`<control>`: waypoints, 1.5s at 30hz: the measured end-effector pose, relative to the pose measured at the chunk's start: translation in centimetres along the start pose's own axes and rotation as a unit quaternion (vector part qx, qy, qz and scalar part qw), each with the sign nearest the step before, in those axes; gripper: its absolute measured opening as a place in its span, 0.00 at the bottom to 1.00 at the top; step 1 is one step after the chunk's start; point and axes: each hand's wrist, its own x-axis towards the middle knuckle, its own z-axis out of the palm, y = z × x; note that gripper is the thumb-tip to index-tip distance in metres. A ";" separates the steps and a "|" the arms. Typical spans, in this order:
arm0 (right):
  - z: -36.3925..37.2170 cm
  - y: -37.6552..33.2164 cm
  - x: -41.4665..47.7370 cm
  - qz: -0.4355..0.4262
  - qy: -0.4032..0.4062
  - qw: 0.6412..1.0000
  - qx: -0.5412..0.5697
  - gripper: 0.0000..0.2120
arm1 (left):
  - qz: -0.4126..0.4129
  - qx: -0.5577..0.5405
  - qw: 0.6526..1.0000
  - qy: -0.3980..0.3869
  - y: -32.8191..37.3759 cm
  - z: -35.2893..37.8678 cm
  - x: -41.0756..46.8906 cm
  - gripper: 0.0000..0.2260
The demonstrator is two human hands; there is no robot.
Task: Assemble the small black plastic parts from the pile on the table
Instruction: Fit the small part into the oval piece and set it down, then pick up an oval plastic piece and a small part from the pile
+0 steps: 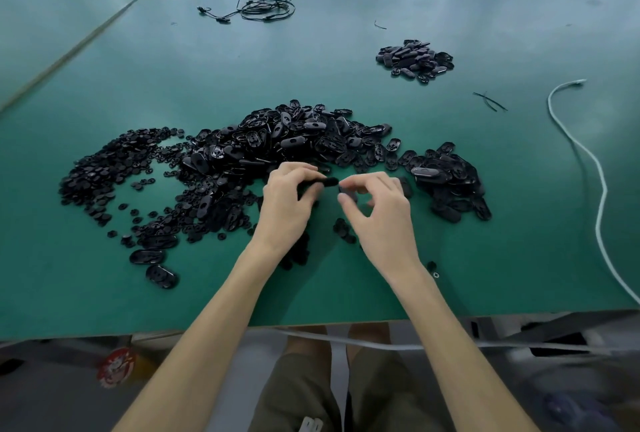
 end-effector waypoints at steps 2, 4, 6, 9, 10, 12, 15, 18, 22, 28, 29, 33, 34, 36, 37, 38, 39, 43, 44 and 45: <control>0.2 0.0 -0.1 -0.035 -0.021 0.999 -0.017 0.06 | -0.030 -0.108 0.993 0.040 0.2 -0.3 0.1 0.07; 0.3 -0.1 -0.2 -0.075 -0.047 0.995 -0.041 0.07 | -0.086 -0.249 0.963 0.055 0.4 -0.6 0.0 0.07; 0.6 -0.2 -0.2 -0.107 -0.073 0.990 -0.058 0.09 | -0.124 -0.364 0.922 0.053 0.5 -0.8 0.0 0.07; 0.7 -0.1 -0.3 -0.107 -0.108 0.987 -0.060 0.14 | -0.155 -0.510 0.845 0.040 0.5 -1.2 0.2 0.07; 0.7 -0.2 -0.3 -0.103 -0.119 0.986 -0.059 0.15 | -0.162 -0.543 0.824 0.032 0.5 -1.4 0.3 0.07; 0.7 -0.2 -0.4 -0.114 -0.139 0.982 -0.066 0.15 | -0.173 -0.593 0.787 0.015 0.5 -1.6 0.4 0.07; 0.7 -0.1 -0.4 -0.129 -0.181 0.972 -0.083 0.11 | -0.191 -0.648 0.737 0.005 0.5 -1.8 0.6 0.07; 0.7 0.1 -0.4 -0.125 -0.182 0.973 -0.070 0.07 | -0.199 -0.660 0.725 0.004 0.4 -1.9 0.6 0.06; 0.6 0.0 -0.4 -0.112 -0.174 0.977 -0.057 0.06 | -0.199 -0.643 0.740 -0.008 0.2 -1.9 0.5 0.09; 0.3 -0.2 -0.3 -0.086 -0.136 0.987 0.002 0.04 | -0.190 -0.648 0.737 -0.039 0.1 -1.9 0.4 0.09; 0.2 -0.2 -0.3 -0.089 -0.125 0.988 0.006 0.04 | -0.187 -0.642 0.742 -0.043 0.1 -1.9 0.4 0.10; 0.3 -0.6 -0.6 -0.171 -0.107 0.979 -0.014 0.04 | -0.203 -0.606 0.766 -0.070 0.2 -1.7 0.4 0.11; 0.4 -0.7 -0.7 -0.200 -0.113 0.973 -0.026 0.04 | -0.220 -0.605 0.761 -0.080 0.2 -1.8 0.4 0.11; 0.6 -0.8 -0.9 -0.232 -0.125 0.964 -0.038 0.04 | -0.266 -0.645 0.712 -0.081 0.4 -2.1 0.5 0.10; 0.6 -0.8 -1.0 -0.239 -0.121 0.963 -0.040 0.04 | -0.283 -0.686 0.667 -0.070 0.4 -2.2 0.6 0.10; 0.5 -0.7 -1.0 -0.244 -0.114 0.962 -0.040 0.04 | -0.289 -0.729 0.618 -0.056 0.4 -2.3 0.7 0.10; 0.5 -0.7 -1.0 -0.248 -0.108 0.962 -0.040 0.04 | -0.287 -0.764 0.576 -0.042 0.4 -2.4 0.7 0.10; 0.6 -0.9 -1.0 -0.255 -0.112 0.959 -0.044 0.04 | -0.275 -0.801 0.531 -0.023 0.1 -2.4 0.7 0.10; 0.6 -0.9 -1.0 -0.245 -0.112 0.962 -0.038 0.04 | -0.273 -0.792 0.546 -0.023 0.0 -2.3 0.8 0.10; 0.6 -0.8 -1.0 -0.229 -0.106 0.967 -0.032 0.04 | -0.270 -0.772 0.575 -0.023 -0.1 -2.1 0.8 0.09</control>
